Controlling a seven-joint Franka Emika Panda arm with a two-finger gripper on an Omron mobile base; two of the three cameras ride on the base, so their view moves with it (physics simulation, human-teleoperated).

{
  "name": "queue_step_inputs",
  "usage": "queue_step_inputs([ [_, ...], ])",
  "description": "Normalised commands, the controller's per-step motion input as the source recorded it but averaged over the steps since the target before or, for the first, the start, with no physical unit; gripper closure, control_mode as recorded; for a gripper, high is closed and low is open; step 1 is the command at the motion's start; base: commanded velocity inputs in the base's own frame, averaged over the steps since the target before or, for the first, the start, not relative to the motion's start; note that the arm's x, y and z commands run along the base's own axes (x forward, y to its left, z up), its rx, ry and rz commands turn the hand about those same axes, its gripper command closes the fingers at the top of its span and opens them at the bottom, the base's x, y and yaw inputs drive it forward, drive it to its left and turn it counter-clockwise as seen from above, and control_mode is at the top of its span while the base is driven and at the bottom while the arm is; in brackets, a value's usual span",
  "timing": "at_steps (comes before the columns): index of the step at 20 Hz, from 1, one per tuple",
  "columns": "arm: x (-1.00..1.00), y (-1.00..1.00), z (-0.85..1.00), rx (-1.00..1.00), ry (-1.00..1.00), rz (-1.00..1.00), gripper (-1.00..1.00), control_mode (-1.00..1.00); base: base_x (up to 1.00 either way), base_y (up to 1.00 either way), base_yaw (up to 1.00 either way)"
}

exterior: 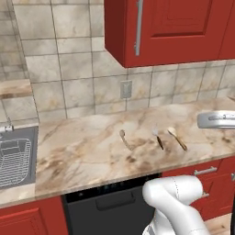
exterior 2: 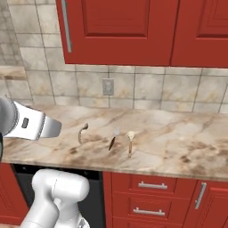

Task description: Organize the utensils by type. Pick up the wooden spoons from the counter and place them in the open cabinet. Then pick up the metallic utensils from the counter and place them in the open drawer.

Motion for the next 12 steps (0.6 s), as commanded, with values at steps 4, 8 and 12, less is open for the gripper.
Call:
queue_step_inputs([
  [4,0.0,0.0,0.0,0.0,0.0,0.0,-1.0,1.0,0.37,0.0,0.0],
  [8,0.0,0.0,0.0,0.0,0.0,0.0,-1.0,1.0,0.43,0.0,0.01],
  [12,0.0,0.0,0.0,0.0,0.0,0.0,-1.0,1.0,0.4,0.0,0.0],
])
